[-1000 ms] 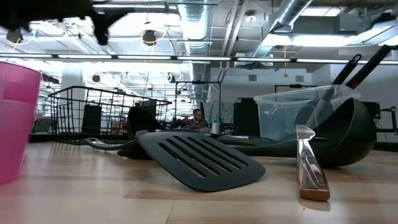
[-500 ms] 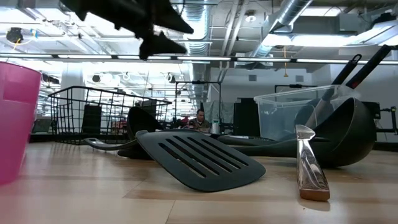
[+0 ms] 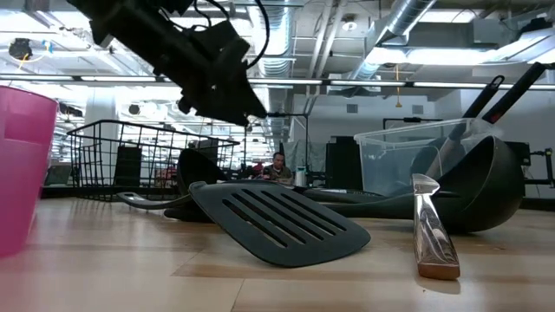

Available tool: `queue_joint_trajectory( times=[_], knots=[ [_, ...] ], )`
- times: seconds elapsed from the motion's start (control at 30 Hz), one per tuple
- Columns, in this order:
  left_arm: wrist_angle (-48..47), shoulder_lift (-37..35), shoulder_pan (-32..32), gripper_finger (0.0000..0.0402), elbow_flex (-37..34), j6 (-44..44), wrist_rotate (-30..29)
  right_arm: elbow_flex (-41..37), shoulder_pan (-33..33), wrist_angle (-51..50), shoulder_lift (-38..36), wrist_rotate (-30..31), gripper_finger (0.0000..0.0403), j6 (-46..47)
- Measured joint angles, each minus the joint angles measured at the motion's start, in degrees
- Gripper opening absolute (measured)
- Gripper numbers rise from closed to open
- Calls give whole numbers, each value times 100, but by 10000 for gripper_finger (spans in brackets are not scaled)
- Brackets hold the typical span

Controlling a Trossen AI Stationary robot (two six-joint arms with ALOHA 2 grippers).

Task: Pick & Place Kitchen Items
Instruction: Put the green knife into the red bin

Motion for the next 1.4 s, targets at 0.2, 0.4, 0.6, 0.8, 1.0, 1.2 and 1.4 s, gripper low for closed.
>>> queue_joint_trajectory(
  times=[0.2, 0.4, 0.6, 0.8, 1.0, 1.2, 1.4],
  knots=[
    [-7, 268, -135, 257, 0, 3, -609, -1, 0, 4, 0, 0, 137, 78],
    [-17, 574, -133, 257, 0, -28, -628, -1, 0, 7, 1, 0, 137, 78],
    [-19, 740, -138, 257, 0, -66, -628, -1, 0, 7, 2, 0, 134, 77],
    [-15, 737, -176, 257, 0, -82, -671, -1, 8, 7, 2, -4, 134, 78],
    [-58, 802, -176, 257, -4, -85, -742, -4, 130, 7, 2, -9, 133, 74],
    [-126, 840, -176, 257, -2, -339, -760, -4, 257, 13, 2, -22, 133, 75],
    [-162, 896, -176, 257, -2, -384, -780, -4, 332, 33, 16, -23, 133, 113]
  ],
)
